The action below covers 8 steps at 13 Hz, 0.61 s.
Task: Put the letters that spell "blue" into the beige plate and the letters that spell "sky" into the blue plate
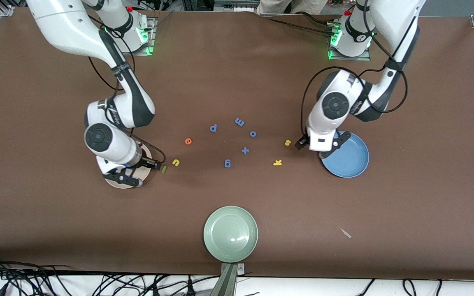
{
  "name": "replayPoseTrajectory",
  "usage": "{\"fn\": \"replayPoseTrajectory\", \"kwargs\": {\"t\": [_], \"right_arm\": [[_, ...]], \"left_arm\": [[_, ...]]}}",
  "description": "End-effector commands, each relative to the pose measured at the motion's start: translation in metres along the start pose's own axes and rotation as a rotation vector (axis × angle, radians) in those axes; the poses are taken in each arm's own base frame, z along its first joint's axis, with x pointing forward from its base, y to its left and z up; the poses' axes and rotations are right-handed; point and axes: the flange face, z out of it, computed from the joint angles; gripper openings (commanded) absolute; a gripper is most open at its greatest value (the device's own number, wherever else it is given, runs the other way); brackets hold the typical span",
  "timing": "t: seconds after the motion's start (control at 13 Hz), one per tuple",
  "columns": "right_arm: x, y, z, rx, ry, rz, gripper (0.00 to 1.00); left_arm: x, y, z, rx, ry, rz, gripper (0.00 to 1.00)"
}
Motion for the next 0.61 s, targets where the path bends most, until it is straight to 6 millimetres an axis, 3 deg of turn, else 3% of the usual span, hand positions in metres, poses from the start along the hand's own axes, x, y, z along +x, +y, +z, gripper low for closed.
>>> {"fn": "replayPoseTrajectory", "kwargs": {"t": [0.0,0.15,0.54], "right_arm": [[0.008,-0.017,0.015,0.013,-0.01,0.048,0.7],[0.007,-0.018,0.024,0.008,-0.018,0.056,0.7],[-0.008,-0.032,0.046,0.011,-0.02,0.071,0.62]], "left_arm": [[0.004,-0.034,0.021,-0.056,0.02,-0.035,0.89],[0.01,-0.047,0.034,-0.076,0.018,-0.059,0.87],[0.004,-0.052,0.054,-0.064,-0.001,-0.063,0.82]]}}
